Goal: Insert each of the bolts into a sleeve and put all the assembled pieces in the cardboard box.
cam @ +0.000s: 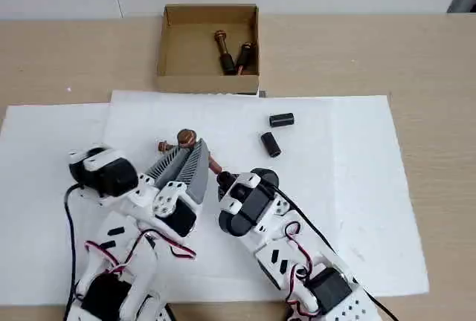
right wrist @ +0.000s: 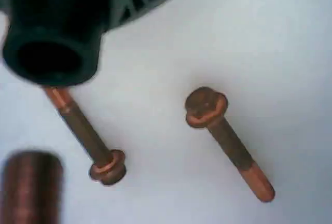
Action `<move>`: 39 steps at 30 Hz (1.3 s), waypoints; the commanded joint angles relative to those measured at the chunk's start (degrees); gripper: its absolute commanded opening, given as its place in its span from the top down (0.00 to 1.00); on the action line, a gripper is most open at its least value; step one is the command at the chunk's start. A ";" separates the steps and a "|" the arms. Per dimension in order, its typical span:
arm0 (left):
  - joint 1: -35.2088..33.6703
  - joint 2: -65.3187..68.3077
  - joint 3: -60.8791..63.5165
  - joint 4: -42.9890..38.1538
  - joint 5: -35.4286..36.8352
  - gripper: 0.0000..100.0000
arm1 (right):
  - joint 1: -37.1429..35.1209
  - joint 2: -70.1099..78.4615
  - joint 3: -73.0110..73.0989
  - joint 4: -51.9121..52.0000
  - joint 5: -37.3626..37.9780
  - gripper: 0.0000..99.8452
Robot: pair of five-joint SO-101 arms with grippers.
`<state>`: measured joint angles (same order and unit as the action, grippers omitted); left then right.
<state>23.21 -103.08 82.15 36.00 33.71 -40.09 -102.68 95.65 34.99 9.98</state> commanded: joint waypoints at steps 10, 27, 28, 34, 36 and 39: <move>0.44 -0.79 3.74 -1.76 0.35 1.00 | -0.57 -1.27 -2.20 -2.07 4.22 1.00; 5.19 -0.79 7.96 -1.41 0.44 1.00 | -0.57 -1.27 -1.85 -4.18 4.22 1.00; 5.19 -0.79 8.13 -0.88 0.35 1.00 | -0.57 -1.27 -1.93 -4.18 4.22 1.00; 7.21 -0.79 8.13 4.84 0.18 1.00 | -0.57 -1.27 -1.76 -4.18 4.22 1.00; 7.21 -0.79 8.22 6.07 0.09 0.99 | -0.57 -1.27 -1.76 -4.18 4.22 1.00; 6.95 -0.79 8.22 8.53 -2.55 0.92 | -0.57 -1.27 -1.76 -4.18 4.22 1.00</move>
<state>29.71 -103.52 90.51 42.15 33.45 -40.18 -102.77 95.38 32.53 13.76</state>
